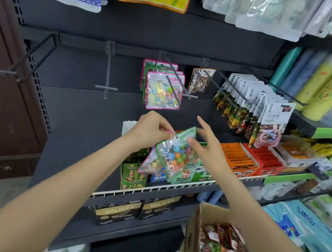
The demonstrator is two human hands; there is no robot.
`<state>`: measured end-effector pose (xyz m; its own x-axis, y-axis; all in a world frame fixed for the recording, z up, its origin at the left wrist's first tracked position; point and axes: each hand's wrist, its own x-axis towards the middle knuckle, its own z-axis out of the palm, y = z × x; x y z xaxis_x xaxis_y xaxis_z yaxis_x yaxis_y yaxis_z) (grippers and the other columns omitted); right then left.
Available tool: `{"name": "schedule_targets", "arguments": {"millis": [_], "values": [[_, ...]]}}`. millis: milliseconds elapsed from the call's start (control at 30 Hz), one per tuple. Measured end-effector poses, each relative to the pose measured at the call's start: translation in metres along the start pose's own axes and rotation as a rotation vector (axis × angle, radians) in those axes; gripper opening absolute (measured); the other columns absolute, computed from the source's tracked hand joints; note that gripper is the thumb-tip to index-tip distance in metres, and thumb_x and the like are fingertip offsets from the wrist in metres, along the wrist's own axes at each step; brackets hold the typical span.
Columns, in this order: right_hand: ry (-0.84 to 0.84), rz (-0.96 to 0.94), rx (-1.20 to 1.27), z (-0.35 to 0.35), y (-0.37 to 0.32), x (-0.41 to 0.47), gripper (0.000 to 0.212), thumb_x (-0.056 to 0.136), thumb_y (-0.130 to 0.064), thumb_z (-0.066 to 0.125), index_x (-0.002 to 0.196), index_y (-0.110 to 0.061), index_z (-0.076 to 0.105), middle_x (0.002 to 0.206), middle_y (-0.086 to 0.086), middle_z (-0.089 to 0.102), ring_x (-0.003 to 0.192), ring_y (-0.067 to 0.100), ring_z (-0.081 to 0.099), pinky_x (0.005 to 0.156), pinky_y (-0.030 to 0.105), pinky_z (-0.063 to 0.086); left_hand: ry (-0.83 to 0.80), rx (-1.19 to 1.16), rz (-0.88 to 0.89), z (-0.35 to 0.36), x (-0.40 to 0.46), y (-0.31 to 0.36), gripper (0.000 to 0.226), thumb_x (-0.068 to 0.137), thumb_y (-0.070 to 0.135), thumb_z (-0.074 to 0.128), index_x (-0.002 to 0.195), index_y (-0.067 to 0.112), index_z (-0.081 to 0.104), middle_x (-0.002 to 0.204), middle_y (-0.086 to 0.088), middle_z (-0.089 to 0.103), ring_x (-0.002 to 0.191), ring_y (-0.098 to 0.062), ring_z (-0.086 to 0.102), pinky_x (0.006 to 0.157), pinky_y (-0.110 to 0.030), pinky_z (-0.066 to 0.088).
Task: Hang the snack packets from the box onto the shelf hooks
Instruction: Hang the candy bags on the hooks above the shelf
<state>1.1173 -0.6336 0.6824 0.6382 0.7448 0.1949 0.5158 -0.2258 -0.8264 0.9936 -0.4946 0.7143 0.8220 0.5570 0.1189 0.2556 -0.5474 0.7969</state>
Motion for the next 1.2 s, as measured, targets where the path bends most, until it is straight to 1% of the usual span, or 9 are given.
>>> {"name": "schedule_targets", "arguments": {"millis": [100, 167, 400, 467, 567, 800, 933, 1067, 1200], "values": [[0.119, 0.059, 0.203, 0.001, -0.009, 0.012, 0.012, 0.087, -0.015, 0.065, 0.098, -0.014, 0.067, 0.077, 0.0, 0.067, 0.072, 0.008, 0.06, 0.071, 0.025, 0.046, 0.042, 0.041, 0.044, -0.008, 0.001, 0.003, 0.008, 0.084, 0.013, 0.069, 0.086, 0.013, 0.076, 0.078, 0.004, 0.068, 0.069, -0.001, 0.057, 0.06, -0.008, 0.041], [0.158, 0.06, 0.273, 0.003, -0.017, 0.018, 0.01, 0.086, -0.014, 0.066, 0.077, -0.013, 0.068, 0.075, 0.004, 0.068, 0.069, 0.012, 0.06, 0.068, 0.027, 0.047, 0.132, 0.053, 0.056, -0.012, 0.003, 0.003, 0.007, 0.084, 0.014, 0.069, 0.086, 0.013, 0.076, 0.078, 0.0, 0.069, 0.072, -0.005, 0.058, 0.06, -0.008, 0.04], [0.27, -0.005, 0.352, -0.002, -0.035, 0.039, 0.02, 0.092, -0.019, 0.058, 0.08, -0.004, 0.062, 0.078, 0.015, 0.056, 0.073, 0.015, 0.048, 0.066, 0.028, 0.039, 0.479, 0.034, 0.056, -0.031, 0.009, -0.002, 0.009, 0.087, 0.013, 0.065, 0.088, 0.016, 0.074, 0.081, 0.004, 0.067, 0.078, -0.009, 0.061, 0.071, -0.022, 0.047], [0.28, -0.034, 0.34, -0.002, -0.04, 0.042, 0.02, 0.093, -0.019, 0.057, 0.078, -0.006, 0.06, 0.075, 0.014, 0.056, 0.068, 0.015, 0.048, 0.06, 0.022, 0.039, 0.493, 0.051, 0.05, -0.033, 0.009, -0.002, 0.011, 0.088, 0.012, 0.064, 0.088, 0.017, 0.073, 0.082, 0.004, 0.068, 0.08, -0.012, 0.063, 0.073, -0.027, 0.051], [0.32, -0.049, 0.274, 0.003, -0.037, 0.047, 0.023, 0.093, -0.022, 0.057, 0.079, -0.003, 0.059, 0.076, 0.024, 0.059, 0.064, 0.02, 0.051, 0.06, 0.034, 0.041, 0.508, 0.08, 0.04, -0.035, 0.01, 0.0, 0.012, 0.089, 0.013, 0.062, 0.091, 0.017, 0.073, 0.084, 0.003, 0.069, 0.081, -0.013, 0.063, 0.072, -0.028, 0.051], [0.461, -0.055, 0.185, 0.015, -0.036, 0.049, 0.026, 0.093, -0.022, 0.055, 0.068, -0.015, 0.049, 0.056, -0.004, 0.046, 0.053, 0.012, 0.043, 0.054, 0.028, 0.035, 0.544, 0.202, 0.059, -0.041, 0.008, 0.007, 0.013, 0.091, 0.016, 0.059, 0.096, 0.017, 0.072, 0.092, 0.0, 0.07, 0.085, -0.018, 0.063, 0.07, -0.033, 0.052], [0.533, -0.041, 0.047, 0.023, -0.043, 0.061, 0.022, 0.093, -0.018, 0.055, 0.074, -0.008, 0.05, 0.058, -0.004, 0.044, 0.052, 0.008, 0.037, 0.052, 0.027, 0.031, 0.544, 0.253, 0.057, -0.041, 0.007, 0.01, 0.015, 0.093, 0.016, 0.056, 0.099, 0.015, 0.07, 0.095, -0.003, 0.07, 0.088, -0.021, 0.064, 0.072, -0.035, 0.052], [0.551, 0.059, -0.033, 0.027, -0.05, 0.094, 0.012, 0.092, -0.015, 0.055, 0.086, -0.013, 0.065, 0.072, -0.001, 0.057, 0.068, 0.017, 0.053, 0.06, 0.032, 0.043, 0.54, 0.26, 0.02, -0.044, 0.009, 0.009, 0.017, 0.093, 0.014, 0.053, 0.1, 0.016, 0.069, 0.097, -0.002, 0.069, 0.089, -0.021, 0.062, 0.067, -0.032, 0.048], [0.525, 0.144, -0.151, 0.032, -0.06, 0.128, 0.035, 0.093, -0.025, 0.053, 0.06, -0.015, 0.052, 0.06, 0.003, 0.051, 0.058, 0.02, 0.049, 0.051, 0.024, 0.033, 0.525, 0.275, -0.023, -0.047, 0.009, 0.004, 0.021, 0.092, 0.013, 0.05, 0.101, 0.016, 0.069, 0.098, -0.004, 0.069, 0.091, -0.023, 0.062, 0.067, -0.033, 0.049]]}}
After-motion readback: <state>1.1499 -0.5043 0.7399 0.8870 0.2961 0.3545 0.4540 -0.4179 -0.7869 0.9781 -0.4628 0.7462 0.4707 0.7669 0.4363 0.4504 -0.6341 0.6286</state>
